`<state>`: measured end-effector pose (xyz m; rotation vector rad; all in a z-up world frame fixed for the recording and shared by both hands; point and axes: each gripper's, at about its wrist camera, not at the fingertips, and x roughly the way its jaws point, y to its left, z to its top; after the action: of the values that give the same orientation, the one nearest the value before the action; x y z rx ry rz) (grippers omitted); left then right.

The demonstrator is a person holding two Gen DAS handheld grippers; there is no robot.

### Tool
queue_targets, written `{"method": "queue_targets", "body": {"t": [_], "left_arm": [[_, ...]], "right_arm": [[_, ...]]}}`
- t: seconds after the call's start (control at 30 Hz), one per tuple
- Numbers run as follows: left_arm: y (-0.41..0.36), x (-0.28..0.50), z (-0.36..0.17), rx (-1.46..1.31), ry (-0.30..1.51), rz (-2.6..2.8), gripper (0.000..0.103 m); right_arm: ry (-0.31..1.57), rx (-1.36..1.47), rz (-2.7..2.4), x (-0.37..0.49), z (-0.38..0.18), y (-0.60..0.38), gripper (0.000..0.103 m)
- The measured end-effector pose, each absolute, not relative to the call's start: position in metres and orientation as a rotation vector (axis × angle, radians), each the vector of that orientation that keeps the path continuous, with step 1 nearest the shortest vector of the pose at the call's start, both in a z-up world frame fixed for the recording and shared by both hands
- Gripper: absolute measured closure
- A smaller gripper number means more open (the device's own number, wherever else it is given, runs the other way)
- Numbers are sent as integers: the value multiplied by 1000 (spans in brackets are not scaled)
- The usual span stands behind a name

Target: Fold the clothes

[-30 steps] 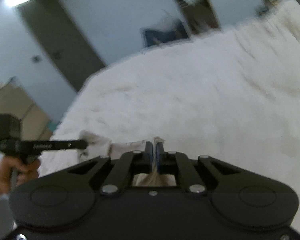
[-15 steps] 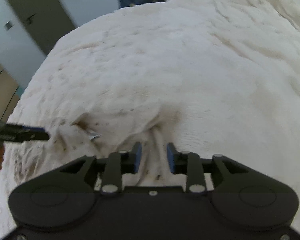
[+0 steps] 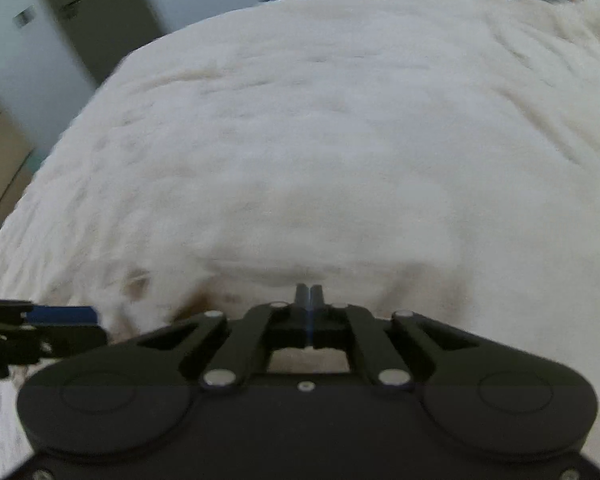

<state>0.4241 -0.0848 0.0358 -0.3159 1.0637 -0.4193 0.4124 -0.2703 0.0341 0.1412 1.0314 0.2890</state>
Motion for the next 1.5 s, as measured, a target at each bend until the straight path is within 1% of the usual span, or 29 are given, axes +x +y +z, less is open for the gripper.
{"method": "queue_targets", "body": {"t": [0.07, 0.1, 0.17, 0.2, 0.3, 0.47, 0.6, 0.73, 0.8, 0.97, 1.0, 1.03, 1.07, 1.1, 1.13, 1.17, 1.23, 1.27, 1.33, 1.4, 1.5], "left_arm": [[-72, 417, 37, -319, 1061, -380, 53], [-63, 412, 39, -320, 1059, -350, 53], [-41, 400, 43, -328, 1054, -311, 53], [-25, 390, 47, -324, 1051, -291, 52], [7, 363, 53, -291, 1061, -236, 51], [68, 288, 57, -184, 1113, -78, 50], [94, 211, 47, -198, 1196, -28, 50], [78, 148, 37, -219, 1282, -98, 51], [62, 129, 33, -227, 1309, -166, 51], [10, 111, 10, -180, 1341, -286, 51], [5, 112, 5, -185, 1350, -288, 56], [1, 114, -3, -193, 1349, -288, 65], [-4, 116, -10, -200, 1347, -287, 70], [-6, 119, -20, -212, 1355, -257, 80], [-6, 120, -22, -220, 1357, -243, 99], [-3, 120, -24, -259, 1355, -216, 101], [6, 114, -16, -339, 1328, -184, 102], [13, 104, 0, -414, 1294, -186, 102], [18, 90, 20, -478, 1255, -175, 102], [31, 57, 58, -641, 1200, -129, 102], [41, 9, 121, -758, 1102, -78, 103]], "right_arm": [[1085, 119, 308, 416, 21, -257, 98], [1092, 128, 304, 415, 19, -257, 93], [1046, 243, 291, 401, 30, -274, 91], [1031, 263, 288, 394, 35, -281, 85], [994, 257, 274, 359, 49, -307, 77], [1020, 239, 190, 265, 51, -355, 74], [1072, 252, 112, 188, 45, -380, 69], [1172, 205, 49, 107, 38, -391, 69], [1214, 185, 47, 75, 39, -389, 68], [1297, 120, 64, 11, 41, -375, 68], [1299, 115, 69, 3, 43, -372, 68], [1299, 117, 72, -4, 46, -369, 68], [1298, 126, 72, -9, 49, -368, 68], [1296, 134, 71, -14, 51, -368, 68], [1290, 147, 71, -18, 54, -366, 67], [1284, 158, 70, -21, 57, -363, 67], [1273, 168, 73, -22, 61, -360, 67], [1264, 176, 78, -23, 64, -358, 67], [1256, 183, 83, -21, 65, -355, 67], [1250, 189, 94, -21, 68, -352, 67], [1237, 181, 120, -22, 76, -347, 67]]}}
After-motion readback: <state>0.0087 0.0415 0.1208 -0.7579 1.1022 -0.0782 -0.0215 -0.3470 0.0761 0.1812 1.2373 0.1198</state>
